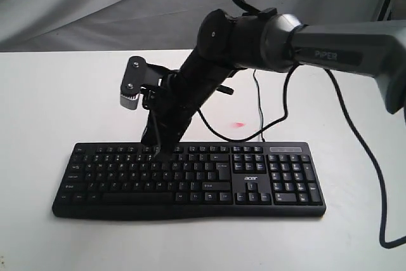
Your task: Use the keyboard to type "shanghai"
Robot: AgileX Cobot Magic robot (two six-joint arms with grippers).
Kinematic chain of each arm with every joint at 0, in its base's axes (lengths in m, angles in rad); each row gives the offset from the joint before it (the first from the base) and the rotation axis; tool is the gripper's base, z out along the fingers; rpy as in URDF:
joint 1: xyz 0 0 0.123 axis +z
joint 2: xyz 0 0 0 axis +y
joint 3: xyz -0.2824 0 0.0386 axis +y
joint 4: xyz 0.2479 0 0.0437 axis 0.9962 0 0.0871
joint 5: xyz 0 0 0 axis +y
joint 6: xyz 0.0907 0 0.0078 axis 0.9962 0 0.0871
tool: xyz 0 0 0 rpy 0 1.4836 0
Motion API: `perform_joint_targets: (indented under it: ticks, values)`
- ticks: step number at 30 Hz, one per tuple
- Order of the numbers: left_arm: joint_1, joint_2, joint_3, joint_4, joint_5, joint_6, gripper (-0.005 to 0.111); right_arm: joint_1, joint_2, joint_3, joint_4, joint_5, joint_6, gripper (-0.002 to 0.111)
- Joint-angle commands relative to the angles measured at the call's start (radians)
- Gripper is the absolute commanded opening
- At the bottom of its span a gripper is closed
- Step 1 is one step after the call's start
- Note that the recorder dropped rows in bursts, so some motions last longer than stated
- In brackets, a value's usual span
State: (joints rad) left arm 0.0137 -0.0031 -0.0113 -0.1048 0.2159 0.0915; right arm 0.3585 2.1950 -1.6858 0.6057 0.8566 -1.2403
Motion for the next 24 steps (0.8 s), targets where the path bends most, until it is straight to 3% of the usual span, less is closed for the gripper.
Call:
perform_joint_targets:
  ticks: [1,8,24]
  values:
    - [-0.004,0.003,0.001,-0.004,-0.003,-0.001,0.001,-0.044,-0.039,0.076,0.083,-0.025,-0.086,0.0]
    - [-0.004,0.003,0.001,-0.004,-0.003,-0.001,0.001,-0.082,-0.038,0.185,0.238,-0.061,-0.276,0.0]
    - [-0.004,0.003,0.001,-0.004,-0.003,-0.001,0.001,-0.069,0.009,0.189,0.272,-0.053,-0.343,0.0]
